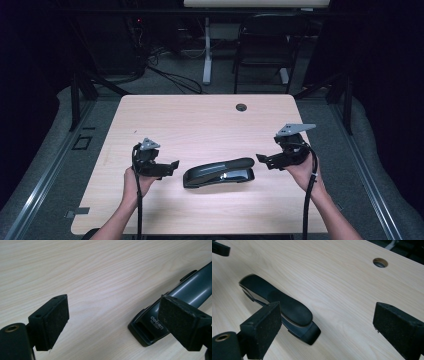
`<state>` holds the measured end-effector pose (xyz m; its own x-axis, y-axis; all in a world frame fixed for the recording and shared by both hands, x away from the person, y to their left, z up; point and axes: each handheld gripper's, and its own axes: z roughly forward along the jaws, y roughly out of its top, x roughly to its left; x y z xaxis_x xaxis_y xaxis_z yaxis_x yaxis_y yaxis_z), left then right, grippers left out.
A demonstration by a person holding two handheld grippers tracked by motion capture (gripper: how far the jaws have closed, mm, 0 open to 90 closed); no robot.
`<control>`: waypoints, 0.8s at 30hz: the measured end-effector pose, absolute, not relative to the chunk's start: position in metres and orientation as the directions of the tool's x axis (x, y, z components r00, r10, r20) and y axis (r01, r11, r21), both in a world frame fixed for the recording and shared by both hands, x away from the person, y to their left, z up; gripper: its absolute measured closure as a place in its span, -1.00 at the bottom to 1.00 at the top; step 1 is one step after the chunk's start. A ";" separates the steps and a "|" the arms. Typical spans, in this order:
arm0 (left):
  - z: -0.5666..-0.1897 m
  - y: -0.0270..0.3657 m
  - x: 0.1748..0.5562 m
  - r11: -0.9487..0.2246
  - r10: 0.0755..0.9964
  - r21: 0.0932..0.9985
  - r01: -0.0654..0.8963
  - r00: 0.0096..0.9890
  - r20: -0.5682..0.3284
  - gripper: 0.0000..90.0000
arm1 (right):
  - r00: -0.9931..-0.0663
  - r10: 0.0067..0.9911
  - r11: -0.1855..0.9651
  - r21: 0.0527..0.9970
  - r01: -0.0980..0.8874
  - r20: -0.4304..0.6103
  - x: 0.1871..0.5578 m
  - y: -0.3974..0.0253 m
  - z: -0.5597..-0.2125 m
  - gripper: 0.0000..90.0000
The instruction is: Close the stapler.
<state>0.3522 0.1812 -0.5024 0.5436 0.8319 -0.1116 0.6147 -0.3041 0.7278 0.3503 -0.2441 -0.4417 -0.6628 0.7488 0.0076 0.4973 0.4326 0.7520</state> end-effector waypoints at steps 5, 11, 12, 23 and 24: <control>-0.501 0.188 0.353 -0.297 0.843 0.731 0.614 0.529 -0.102 -0.77 | -0.628 0.778 0.413 0.748 0.519 0.007 0.349 -0.260 -0.444 -0.85; -0.501 0.196 0.355 -0.285 0.856 0.736 0.614 0.509 -0.093 -0.77 | -0.585 0.811 0.389 0.740 0.548 0.006 0.349 -0.280 -0.450 -0.85; -0.501 0.197 0.356 -0.282 0.858 0.734 0.618 0.504 -0.095 -0.77 | -0.574 0.819 0.383 0.738 0.557 0.008 0.348 -0.283 -0.452 -0.85; -0.507 0.209 0.364 -0.267 0.878 0.711 0.651 0.468 -0.100 -0.80 | -0.498 0.867 0.371 0.669 0.645 -0.001 0.355 -0.314 -0.480 -0.85; -0.507 0.210 0.365 -0.271 0.878 0.709 0.651 0.469 -0.096 -0.80 | -0.491 0.871 0.370 0.658 0.656 0.000 0.358 -0.316 -0.483 -0.85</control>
